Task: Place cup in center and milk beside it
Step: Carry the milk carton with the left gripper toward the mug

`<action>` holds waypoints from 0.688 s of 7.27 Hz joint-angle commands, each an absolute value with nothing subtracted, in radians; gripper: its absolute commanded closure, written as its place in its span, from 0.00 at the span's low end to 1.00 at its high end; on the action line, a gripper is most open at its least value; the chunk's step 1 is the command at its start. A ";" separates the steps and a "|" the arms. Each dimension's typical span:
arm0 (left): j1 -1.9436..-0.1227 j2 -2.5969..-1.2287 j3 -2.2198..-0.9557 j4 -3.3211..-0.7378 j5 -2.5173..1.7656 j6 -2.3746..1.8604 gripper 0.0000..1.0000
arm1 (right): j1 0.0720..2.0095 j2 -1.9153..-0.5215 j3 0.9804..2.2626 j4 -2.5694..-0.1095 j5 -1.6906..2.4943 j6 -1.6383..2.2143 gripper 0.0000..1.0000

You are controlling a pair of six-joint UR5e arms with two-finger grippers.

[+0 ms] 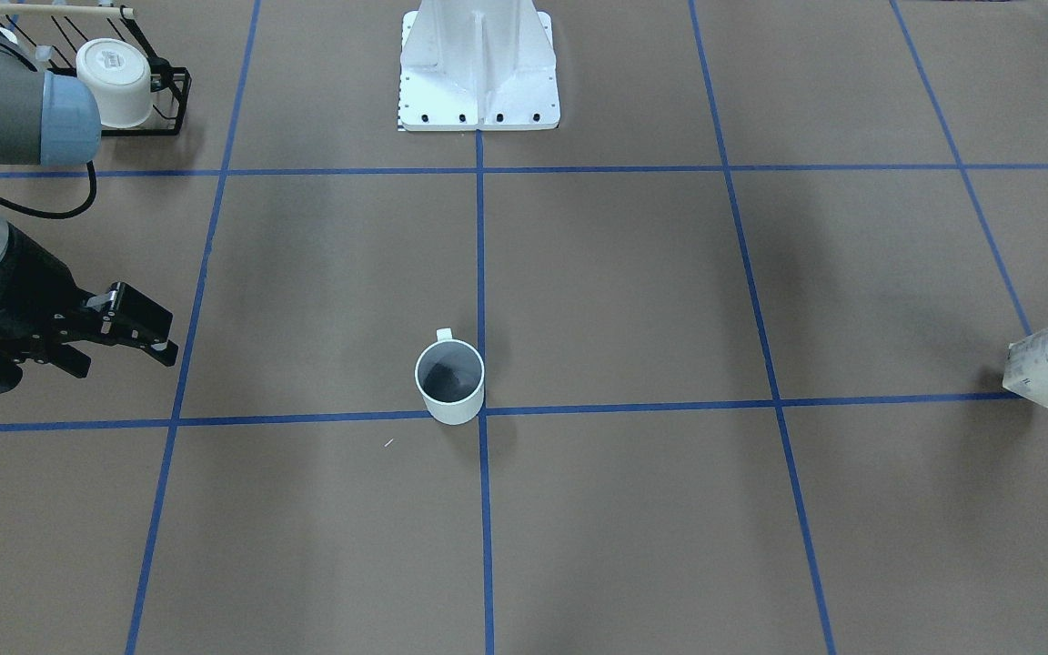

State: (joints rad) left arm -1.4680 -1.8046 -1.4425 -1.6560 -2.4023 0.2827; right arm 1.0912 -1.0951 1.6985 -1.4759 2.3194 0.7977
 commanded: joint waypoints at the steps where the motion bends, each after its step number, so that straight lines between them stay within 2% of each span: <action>1: -1.462 -1.911 -1.507 -1.531 -2.404 0.147 1.00 | 1.094 -1.107 1.713 -1.476 2.319 0.798 0.00; 5: -1.176 -2.054 -1.663 -1.529 -2.330 -0.471 1.00 | 1.095 -1.118 1.724 -1.476 2.319 0.798 0.00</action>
State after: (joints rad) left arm -1.2832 -2.0048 -1.6162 -1.5309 -2.3667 -0.2660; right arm 1.0941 -1.1176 1.7241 -1.4757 2.3197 0.7977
